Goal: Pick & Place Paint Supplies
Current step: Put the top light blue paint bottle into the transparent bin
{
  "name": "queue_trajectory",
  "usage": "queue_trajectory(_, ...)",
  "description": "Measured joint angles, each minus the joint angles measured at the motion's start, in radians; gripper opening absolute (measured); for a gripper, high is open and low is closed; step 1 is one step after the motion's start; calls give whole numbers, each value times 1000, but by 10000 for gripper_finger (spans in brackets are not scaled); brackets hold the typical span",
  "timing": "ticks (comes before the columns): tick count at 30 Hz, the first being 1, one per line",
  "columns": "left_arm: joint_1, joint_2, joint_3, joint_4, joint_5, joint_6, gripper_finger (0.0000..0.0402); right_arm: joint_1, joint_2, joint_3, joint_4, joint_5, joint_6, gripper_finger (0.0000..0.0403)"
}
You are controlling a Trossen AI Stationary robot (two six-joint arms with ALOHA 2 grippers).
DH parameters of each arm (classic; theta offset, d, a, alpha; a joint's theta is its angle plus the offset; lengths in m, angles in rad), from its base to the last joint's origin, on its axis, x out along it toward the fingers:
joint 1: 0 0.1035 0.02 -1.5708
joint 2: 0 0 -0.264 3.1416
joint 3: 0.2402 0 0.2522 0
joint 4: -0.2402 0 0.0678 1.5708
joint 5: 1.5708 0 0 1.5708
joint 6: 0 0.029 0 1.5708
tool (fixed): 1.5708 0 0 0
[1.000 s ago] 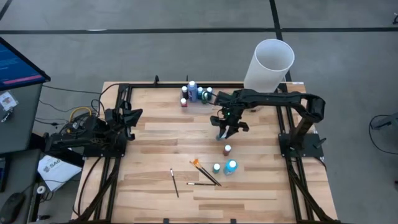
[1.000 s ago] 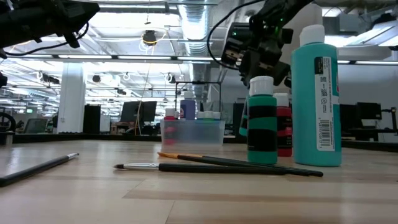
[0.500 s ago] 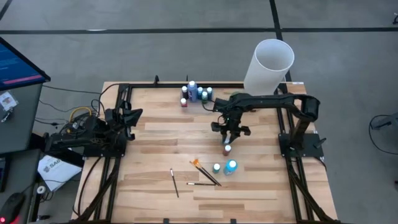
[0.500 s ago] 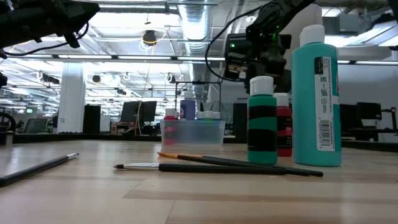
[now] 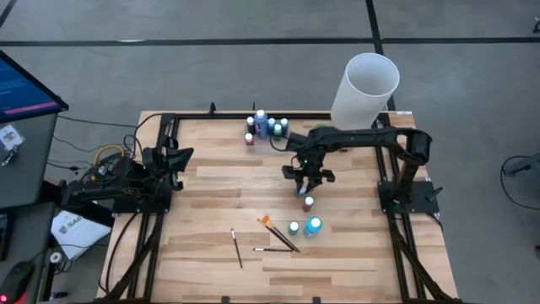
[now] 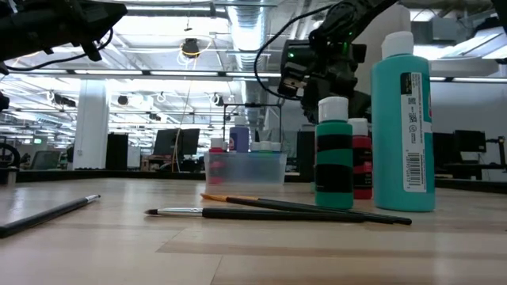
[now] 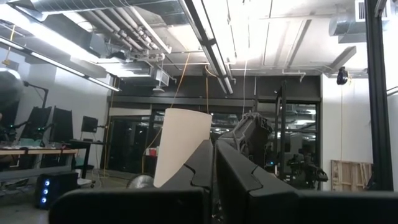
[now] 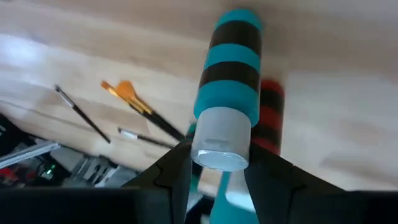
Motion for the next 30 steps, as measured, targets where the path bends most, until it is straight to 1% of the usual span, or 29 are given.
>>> queue_trajectory(5,0,0,0,0,0,0,2,-2,0,50,-8,84,-33,158)
queue_trajectory(12,0,0,0,0,0,0,2,0,0,82,-15,101,-38,200)
queue_trajectory(14,0,0,0,0,0,0,2,9,0,105,-42,170,-53,208)
queue_trajectory(18,0,0,0,0,0,0,2,41,0,194,-155,390,-131,215)
queue_trajectory(19,0,0,0,0,0,0,2,53,0,213,-162,441,-142,216)
queue_trajectory(21,0,0,0,0,0,0,2,80,0,244,-153,510,-150,217)
queue_trajectory(25,0,0,0,0,0,0,2,132,-1,271,-129,563,-151,217)
queue_trajectory(30,0,0,0,0,0,0,2,174,10,270,-167,617,-118,217)
